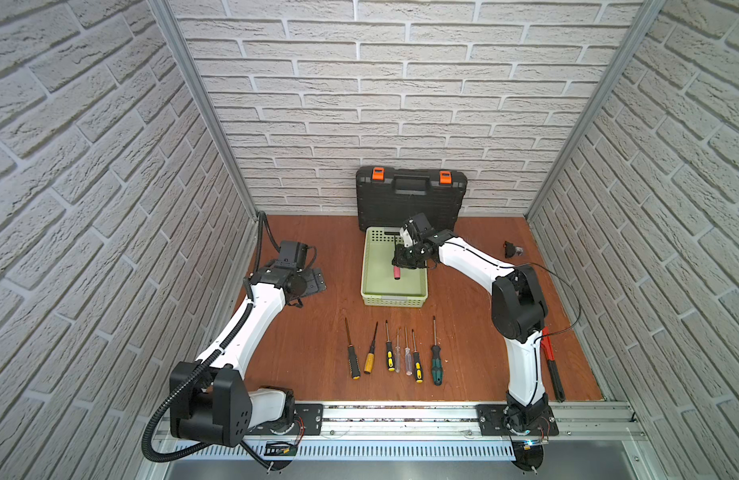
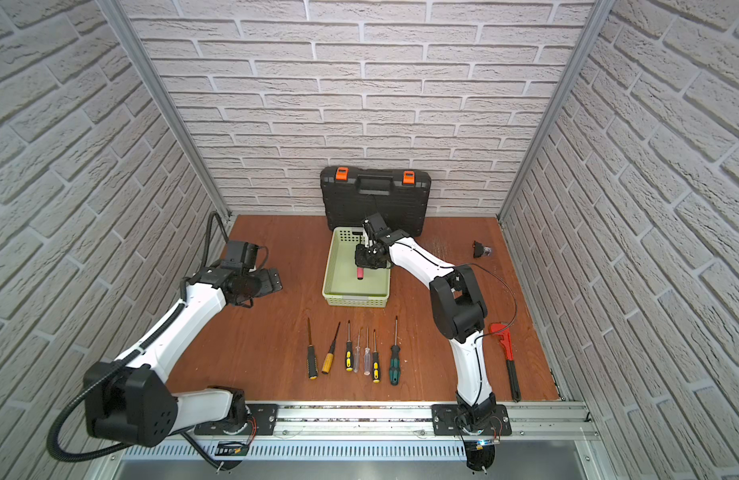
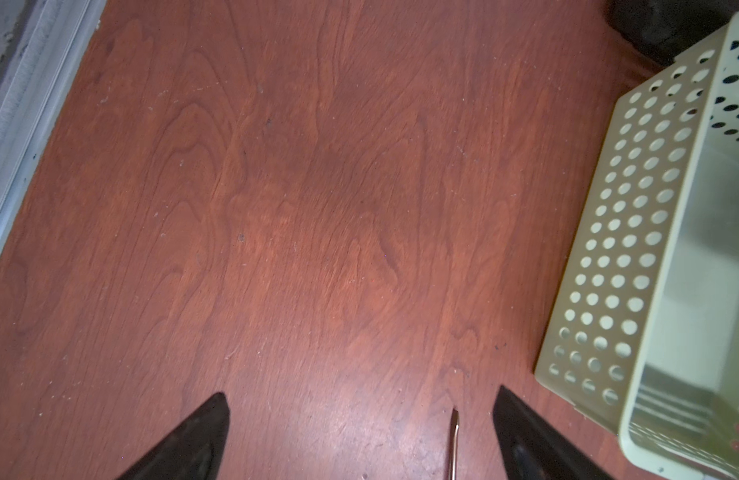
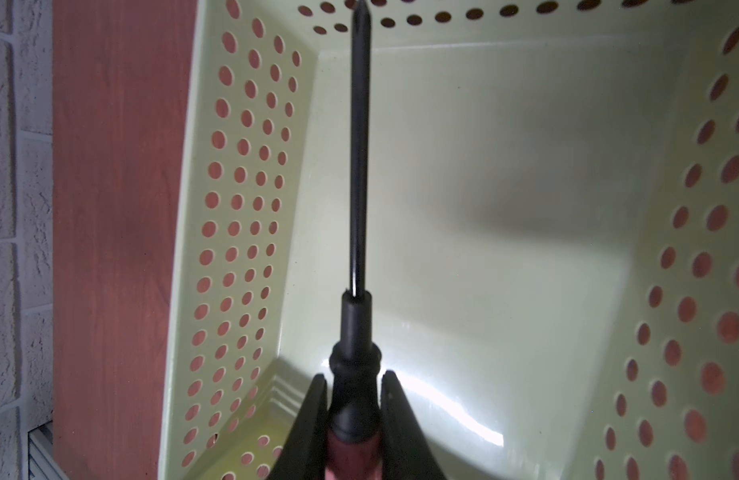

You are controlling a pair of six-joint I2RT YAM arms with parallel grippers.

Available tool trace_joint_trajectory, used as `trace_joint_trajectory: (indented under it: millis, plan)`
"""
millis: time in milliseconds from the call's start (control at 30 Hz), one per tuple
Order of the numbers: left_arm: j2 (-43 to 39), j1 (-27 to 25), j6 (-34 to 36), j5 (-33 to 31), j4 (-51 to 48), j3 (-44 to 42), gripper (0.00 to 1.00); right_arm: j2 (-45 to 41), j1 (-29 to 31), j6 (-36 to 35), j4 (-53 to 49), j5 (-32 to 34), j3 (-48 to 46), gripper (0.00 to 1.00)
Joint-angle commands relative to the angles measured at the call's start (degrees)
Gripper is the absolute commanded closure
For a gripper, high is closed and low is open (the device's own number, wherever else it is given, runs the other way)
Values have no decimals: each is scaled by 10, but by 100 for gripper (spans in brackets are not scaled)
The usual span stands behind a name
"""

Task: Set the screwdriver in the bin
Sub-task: 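Carry the pink screwdriver into the green basket and release it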

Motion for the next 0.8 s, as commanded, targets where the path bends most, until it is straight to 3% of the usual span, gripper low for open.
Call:
trace_joint_trajectory:
  millis: [0,767]
  plan:
    - [3,0,-7,4,16,-8,2,10,-1,5,-10,-5,-3,94]
    - [-2,-1,-24,8,-3,0,2,86,-1,5,1,-17,9,88]
